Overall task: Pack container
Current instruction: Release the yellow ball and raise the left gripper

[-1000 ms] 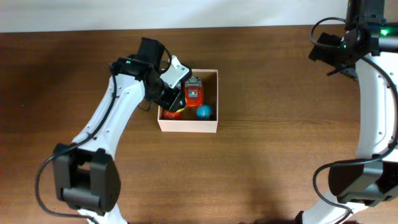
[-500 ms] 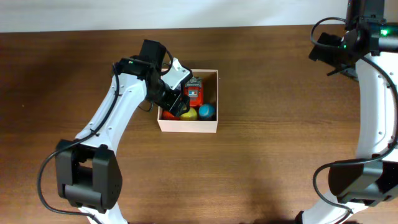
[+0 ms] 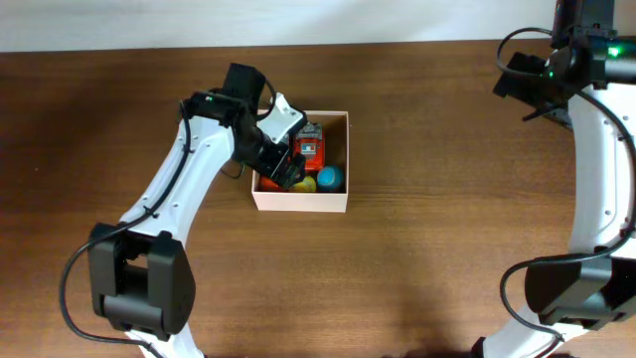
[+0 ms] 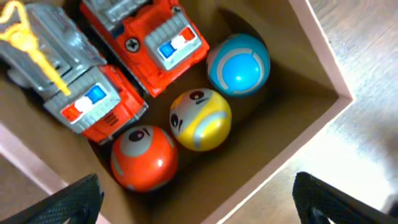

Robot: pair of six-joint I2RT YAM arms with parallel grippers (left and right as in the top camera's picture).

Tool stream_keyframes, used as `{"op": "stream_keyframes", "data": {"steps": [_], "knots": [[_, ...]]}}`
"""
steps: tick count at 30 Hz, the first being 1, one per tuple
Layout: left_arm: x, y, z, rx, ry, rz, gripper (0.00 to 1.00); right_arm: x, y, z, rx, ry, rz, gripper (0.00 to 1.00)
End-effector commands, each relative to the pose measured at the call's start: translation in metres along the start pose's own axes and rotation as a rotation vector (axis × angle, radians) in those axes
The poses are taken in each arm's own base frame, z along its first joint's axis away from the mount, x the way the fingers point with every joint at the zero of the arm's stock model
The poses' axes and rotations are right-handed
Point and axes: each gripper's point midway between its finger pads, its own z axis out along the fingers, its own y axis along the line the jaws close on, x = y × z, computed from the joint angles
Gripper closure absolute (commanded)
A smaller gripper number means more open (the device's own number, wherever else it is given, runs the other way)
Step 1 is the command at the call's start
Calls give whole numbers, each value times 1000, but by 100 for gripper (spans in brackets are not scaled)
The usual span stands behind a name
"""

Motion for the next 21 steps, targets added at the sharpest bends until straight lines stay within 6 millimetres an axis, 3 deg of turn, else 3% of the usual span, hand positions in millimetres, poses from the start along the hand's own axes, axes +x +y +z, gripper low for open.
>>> {"op": "stream_keyframes", "data": {"steps": [1, 6, 13, 17, 21], "knots": [[-26, 13, -41, -79, -112, -146, 1, 1, -2, 4, 12, 7, 11, 1], [-34, 32, -93, -198, -212, -189, 1, 1, -2, 4, 12, 7, 11, 1], [-7, 85, -158, -421, -308, -445, 1, 1, -2, 4, 12, 7, 11, 1], [15, 95, -167, -437, -277, -502, 1, 1, -2, 4, 12, 7, 11, 1], [20, 97, -167, -436, -263, -514, 1, 1, -2, 4, 13, 7, 11, 1]]}}
